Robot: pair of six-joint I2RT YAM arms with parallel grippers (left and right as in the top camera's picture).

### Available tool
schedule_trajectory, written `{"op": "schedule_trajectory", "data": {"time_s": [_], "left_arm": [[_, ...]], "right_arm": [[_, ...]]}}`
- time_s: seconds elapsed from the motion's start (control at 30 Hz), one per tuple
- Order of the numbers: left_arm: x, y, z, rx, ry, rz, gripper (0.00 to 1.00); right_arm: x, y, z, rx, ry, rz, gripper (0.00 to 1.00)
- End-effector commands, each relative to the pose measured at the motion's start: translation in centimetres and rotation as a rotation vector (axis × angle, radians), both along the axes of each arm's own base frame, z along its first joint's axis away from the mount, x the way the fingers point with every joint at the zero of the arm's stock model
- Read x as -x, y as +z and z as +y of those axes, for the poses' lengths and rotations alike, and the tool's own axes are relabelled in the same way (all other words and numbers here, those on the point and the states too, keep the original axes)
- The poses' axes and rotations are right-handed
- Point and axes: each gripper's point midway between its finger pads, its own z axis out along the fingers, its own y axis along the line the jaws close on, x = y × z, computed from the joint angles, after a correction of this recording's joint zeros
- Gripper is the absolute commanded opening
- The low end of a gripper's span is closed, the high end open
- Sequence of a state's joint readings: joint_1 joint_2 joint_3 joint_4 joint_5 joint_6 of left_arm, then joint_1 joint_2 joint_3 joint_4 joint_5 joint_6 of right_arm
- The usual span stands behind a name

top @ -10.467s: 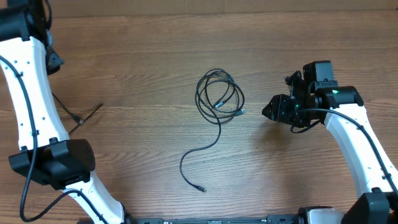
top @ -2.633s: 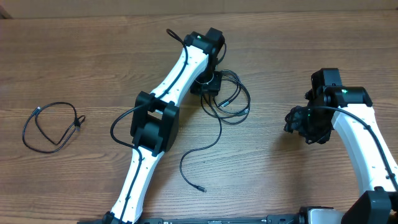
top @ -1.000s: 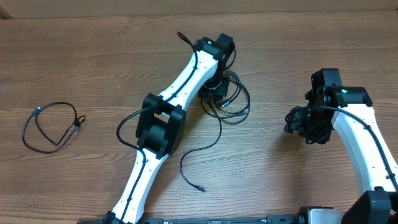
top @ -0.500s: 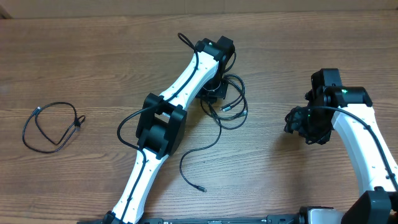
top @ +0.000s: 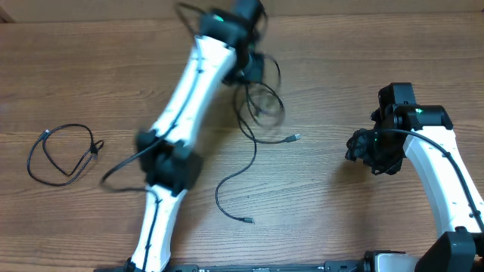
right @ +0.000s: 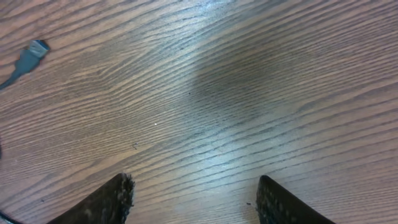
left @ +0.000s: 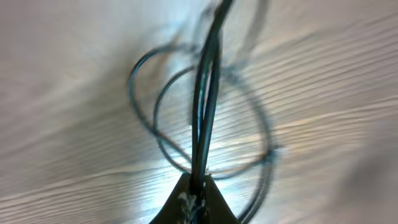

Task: Untangle cables

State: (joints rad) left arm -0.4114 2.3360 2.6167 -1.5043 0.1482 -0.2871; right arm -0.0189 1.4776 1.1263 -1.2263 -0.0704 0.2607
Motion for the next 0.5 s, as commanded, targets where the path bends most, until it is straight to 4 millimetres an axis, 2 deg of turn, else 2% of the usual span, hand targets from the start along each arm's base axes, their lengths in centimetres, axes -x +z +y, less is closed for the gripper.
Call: {"op": "schedule_trajectory", "data": {"time_s": [0.0,0.1,0.13,0.2,0.3,0.47], "left_arm": [[2.1,10.2,1.0,0.121,-0.044,-0.203,0.05],[3.4,14.0,1.4,0.152,-0.097,-0.299,0.05],[3.7,14.7,1.5,0.152,-0.108,-0.320,0.06],[4.4,16.3,2.0,0.134,-0.138,-0.373,0.15],[5.0,16.2,3.1,0.092,-0.118,-0.361,0.26],[6.2,13.6,4.0,0.029,-0.109,-0.247,0.27]], "right_arm": [[-0.6,0.5,-0.3,0.010,-0.005,-0.023,0.62],[-0.6,0.5,-0.3,0.010,-0.005,-0.022,0.62],[-0.6,0.5,-0.3,0.010,-0.005,-0.022,0.62],[-0.6,0.5,-0.3,0.010,-0.005,-0.021,0.62],[-0.6,0.5,-0.3,0.010,-0.005,-0.021,0.62],[-0.5,0.5,-0.3,0.010,-0.005,-0.019,0.62]]}}
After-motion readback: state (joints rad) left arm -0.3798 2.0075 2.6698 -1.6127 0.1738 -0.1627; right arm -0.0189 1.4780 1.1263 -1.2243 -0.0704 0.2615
